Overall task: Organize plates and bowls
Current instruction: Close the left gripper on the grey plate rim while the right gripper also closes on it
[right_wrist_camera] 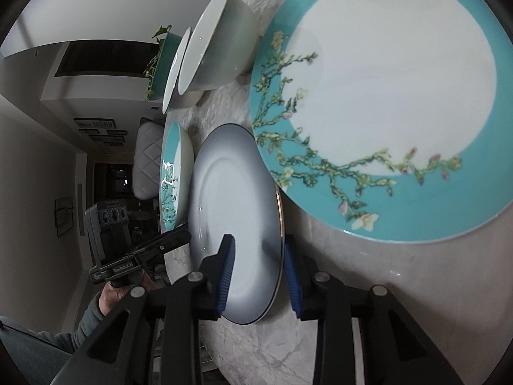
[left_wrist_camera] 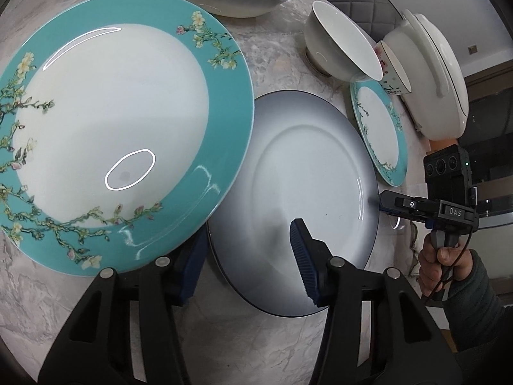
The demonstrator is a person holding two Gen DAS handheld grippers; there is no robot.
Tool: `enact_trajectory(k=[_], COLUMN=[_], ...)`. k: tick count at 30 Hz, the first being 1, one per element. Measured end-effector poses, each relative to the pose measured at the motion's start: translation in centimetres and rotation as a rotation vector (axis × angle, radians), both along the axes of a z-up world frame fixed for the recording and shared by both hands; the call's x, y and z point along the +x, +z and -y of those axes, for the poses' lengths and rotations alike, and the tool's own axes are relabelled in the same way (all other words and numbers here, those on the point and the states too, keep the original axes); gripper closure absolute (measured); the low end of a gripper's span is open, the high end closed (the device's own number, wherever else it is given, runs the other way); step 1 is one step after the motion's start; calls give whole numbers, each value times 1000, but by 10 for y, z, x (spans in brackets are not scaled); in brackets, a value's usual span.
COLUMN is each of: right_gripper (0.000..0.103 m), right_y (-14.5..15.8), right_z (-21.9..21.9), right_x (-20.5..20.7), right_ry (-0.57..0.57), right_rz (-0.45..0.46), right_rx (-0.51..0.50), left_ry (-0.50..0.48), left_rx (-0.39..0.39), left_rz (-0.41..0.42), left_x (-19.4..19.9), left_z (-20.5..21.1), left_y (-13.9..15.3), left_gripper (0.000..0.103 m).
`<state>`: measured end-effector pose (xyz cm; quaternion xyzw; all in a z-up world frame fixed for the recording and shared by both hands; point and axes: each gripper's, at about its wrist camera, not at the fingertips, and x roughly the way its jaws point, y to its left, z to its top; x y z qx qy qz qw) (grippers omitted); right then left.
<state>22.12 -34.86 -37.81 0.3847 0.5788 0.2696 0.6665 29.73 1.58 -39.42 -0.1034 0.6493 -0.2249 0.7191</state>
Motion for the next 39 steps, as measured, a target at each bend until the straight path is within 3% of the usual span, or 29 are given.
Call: enact_trajectory(k=[3, 8, 15, 20, 39], right_gripper=[78, 87, 89, 88, 87], right_y=[-1, 2, 6, 15, 21], right_z=[1, -4, -9, -14, -21], right_x=[-1, 3, 7, 2, -1], right_ry=[-10, 24, 28, 57, 35], right_rz=[-17, -35, -44, -13, 15], right_rx=[-17, -77, -127, -223, -272], left_ry=[13, 52, 40, 22, 10], left_rx=[27, 49, 49, 58, 41], left_rz=[-2, -36, -64, -64, -39], left_x=[0, 5, 12, 11, -1], left_z=[0, -13, -18, -13, -4], left_y=[1, -4, -4, -3, 2], left_gripper=[59, 83, 84, 85, 89])
